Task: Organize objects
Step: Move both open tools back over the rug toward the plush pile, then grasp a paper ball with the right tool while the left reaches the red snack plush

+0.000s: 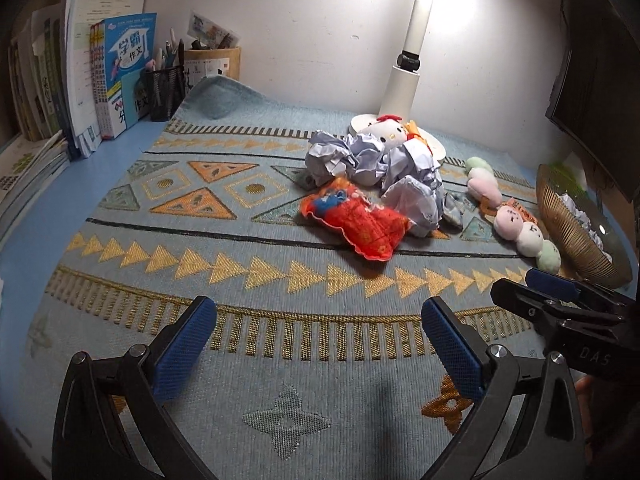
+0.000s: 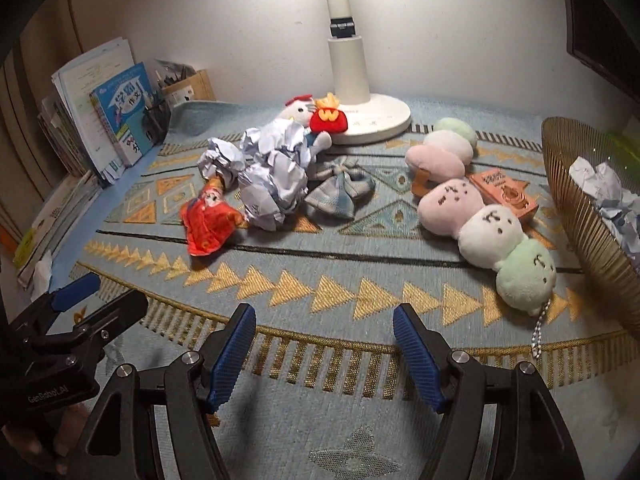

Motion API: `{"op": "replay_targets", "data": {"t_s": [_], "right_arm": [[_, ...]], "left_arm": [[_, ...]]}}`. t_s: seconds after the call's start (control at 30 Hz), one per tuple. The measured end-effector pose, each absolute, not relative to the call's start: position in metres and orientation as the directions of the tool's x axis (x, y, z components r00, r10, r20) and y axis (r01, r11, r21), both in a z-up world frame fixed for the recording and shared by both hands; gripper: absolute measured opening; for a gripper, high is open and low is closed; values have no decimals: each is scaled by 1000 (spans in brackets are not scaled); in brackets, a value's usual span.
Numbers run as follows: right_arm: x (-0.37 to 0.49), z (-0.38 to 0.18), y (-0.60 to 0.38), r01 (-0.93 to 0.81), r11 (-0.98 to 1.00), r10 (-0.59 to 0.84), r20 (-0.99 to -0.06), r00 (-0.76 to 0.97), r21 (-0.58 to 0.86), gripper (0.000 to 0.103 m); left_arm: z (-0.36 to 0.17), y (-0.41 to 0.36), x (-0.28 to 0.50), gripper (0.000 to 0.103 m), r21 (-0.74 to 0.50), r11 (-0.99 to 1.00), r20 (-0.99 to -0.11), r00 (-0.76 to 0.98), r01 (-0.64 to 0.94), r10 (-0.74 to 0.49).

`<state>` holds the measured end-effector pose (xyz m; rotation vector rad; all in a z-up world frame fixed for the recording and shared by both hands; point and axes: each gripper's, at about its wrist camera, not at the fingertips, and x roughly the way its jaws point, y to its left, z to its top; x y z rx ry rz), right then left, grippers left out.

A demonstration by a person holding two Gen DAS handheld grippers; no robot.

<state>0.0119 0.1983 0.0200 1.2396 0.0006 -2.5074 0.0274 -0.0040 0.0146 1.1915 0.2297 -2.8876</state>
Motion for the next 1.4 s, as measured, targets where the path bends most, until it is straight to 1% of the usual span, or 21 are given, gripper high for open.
{"op": "replay_targets", "data": {"t_s": [0.03,0.07,0.1,0.17,0.33,0.43,0.5,0.63,0.83,1.0,1.03,1.07,1.17,1.2,1.27,1.33,1.37,1.4], "right_arm": [[11,20,200,297,-943,-300,-772,-560,151,70],[10,20,202,290,-945,-295,-770,-566,150,76],[9,20,204,277,-949,-287,-770,-570,149,88],[7,21,208,242,-958,-267,-770,-579,151,94],[7,23,214,242,-953,-294,-752,-590,182,94],[7,24,216,222,-958,-281,-747,-602,182,94],[6,24,215,214,-960,-275,-751,-600,180,96],[3,21,213,206,-964,-260,-769,-583,169,96],[2,20,215,202,-964,-259,-769,-584,172,96],[-4,15,215,180,-970,-237,-797,-556,164,96],[-5,14,215,181,-969,-240,-801,-548,167,96],[-6,13,214,189,-967,-245,-809,-534,168,102],[-7,15,210,196,-970,-231,-814,-532,146,103],[-7,19,208,206,-968,-235,-806,-542,144,103],[-12,34,203,243,-956,-272,-795,-542,161,103],[-23,50,196,270,-948,-293,-787,-544,167,103],[-30,57,191,287,-943,-304,-782,-544,168,100],[-37,61,186,300,-939,-316,-776,-546,172,93]], "left_arm": [[13,-4,26,102,-125,-990,-707,-706,72,38],[12,-4,26,102,-122,-989,-714,-699,82,30],[10,-6,25,102,-133,-987,-721,-692,85,38],[8,-10,24,102,-167,-982,-727,-683,83,66],[0,-22,18,102,-248,-963,-753,-647,104,124],[0,-28,20,102,-290,-950,-737,-660,118,143],[0,-28,22,102,-292,-948,-736,-663,125,139],[0,-29,21,102,-302,-945,-733,-664,126,146],[0,-31,21,102,-314,-942,-730,-664,121,158],[1,-32,18,102,-321,-938,-735,-660,132,158],[3,-31,17,102,-316,-939,-736,-660,135,152],[6,-30,15,102,-310,-941,-729,-669,133,145],[23,-21,2,102,-282,-954,-712,-688,97,141],[28,-16,-5,102,-253,-964,-714,-688,82,129],[33,-4,-19,102,-146,-988,-723,-687,45,75],[31,4,-30,102,-58,-998,-713,-699,-13,50],[27,7,-36,102,-37,-998,-723,-688,-43,57],[23,8,-39,102,-42,-996,-732,-676,-79,85]]}}
